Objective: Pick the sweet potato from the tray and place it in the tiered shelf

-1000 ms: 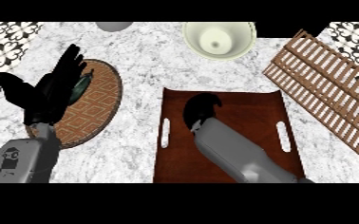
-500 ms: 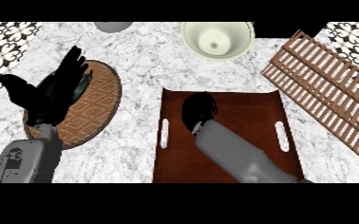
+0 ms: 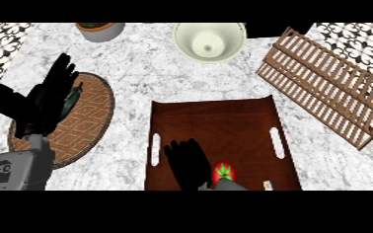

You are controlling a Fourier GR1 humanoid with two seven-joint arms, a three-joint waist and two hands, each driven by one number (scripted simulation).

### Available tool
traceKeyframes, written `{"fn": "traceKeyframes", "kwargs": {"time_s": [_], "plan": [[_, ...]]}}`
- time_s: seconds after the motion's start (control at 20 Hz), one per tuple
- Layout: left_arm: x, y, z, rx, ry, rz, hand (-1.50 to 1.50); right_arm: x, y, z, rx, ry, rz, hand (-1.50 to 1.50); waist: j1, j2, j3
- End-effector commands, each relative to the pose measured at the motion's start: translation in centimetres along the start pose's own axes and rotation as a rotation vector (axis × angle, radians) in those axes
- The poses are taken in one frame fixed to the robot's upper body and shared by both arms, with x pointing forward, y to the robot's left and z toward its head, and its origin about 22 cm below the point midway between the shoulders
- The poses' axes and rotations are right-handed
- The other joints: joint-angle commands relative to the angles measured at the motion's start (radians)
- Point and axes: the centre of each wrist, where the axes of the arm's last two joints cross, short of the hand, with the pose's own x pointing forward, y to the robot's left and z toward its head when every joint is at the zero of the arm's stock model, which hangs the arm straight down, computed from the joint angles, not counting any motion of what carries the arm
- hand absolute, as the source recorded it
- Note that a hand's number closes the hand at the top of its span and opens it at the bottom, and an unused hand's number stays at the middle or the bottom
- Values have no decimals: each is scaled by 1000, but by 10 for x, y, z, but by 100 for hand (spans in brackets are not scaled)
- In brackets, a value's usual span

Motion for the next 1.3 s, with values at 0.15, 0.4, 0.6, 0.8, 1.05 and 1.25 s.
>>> {"fn": "traceKeyframes", "kwargs": {"time_s": [0.15,0.4,0.6,0.8,1.05,1.25], "plan": [[-8,12,6,33,31,4,0,14,-39,76,-296,-197,-482,150,-31,4,7],[-7,15,12,44,11,-8,0,-13,-86,142,-525,-212,-600,150,-25,3,5],[4,7,9,10,-14,-11,0,-38,-114,208,-618,-156,-629,150,-3,14,5],[1,-14,6,-8,-33,12,0,-59,-137,255,-684,-65,-584,150,20,27,5],[4,-5,12,-27,-15,2,0,-80,-153,261,-755,67,-521,150,37,26,4],[10,-7,2,-32,-29,-8,0,-96,-165,257,-778,120,-521,150,35,30,4]]}}
